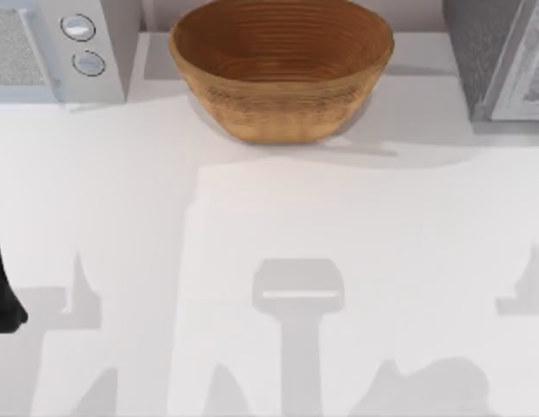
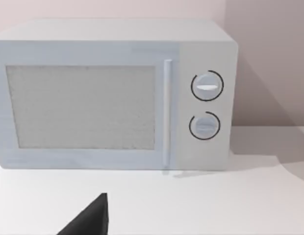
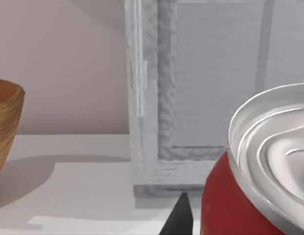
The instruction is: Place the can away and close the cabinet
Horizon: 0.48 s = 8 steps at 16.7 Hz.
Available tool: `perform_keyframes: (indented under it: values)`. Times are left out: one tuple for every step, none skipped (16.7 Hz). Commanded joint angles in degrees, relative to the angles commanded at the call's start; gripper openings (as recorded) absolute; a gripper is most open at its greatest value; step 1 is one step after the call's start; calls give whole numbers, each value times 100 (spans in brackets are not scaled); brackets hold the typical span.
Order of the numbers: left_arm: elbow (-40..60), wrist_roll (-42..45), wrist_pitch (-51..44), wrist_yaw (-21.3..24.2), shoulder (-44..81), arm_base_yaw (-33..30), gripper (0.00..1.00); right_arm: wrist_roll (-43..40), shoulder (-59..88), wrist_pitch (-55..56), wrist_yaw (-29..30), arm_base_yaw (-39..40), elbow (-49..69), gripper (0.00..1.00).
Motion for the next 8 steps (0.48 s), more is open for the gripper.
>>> perform_keyframes:
  values:
    - [0,0,0,0,0,0,100,-20,-304,-150,-96,-88,-126,0]
    - [0,0,0,0,0,0,100,-36,-553,-276,-178,-162,-231,0]
    - [0,0,0,0,0,0,100,-48,-743,-374,-242,-220,-313,0]
    - [0,0,0,0,0,0,100,-57,-872,-442,-286,-260,-370,0]
    - [0,0,0,0,0,0,100,-61,-939,-478,-311,-281,-400,0]
    - [0,0,0,0,0,0,100,-62,-949,-483,-314,-284,-405,0]
    - [0,0,0,0,0,0,100,-62,-949,-483,-314,-284,-405,0]
    - [0,0,0,0,0,0,100,-62,-949,-483,-314,-284,-405,0]
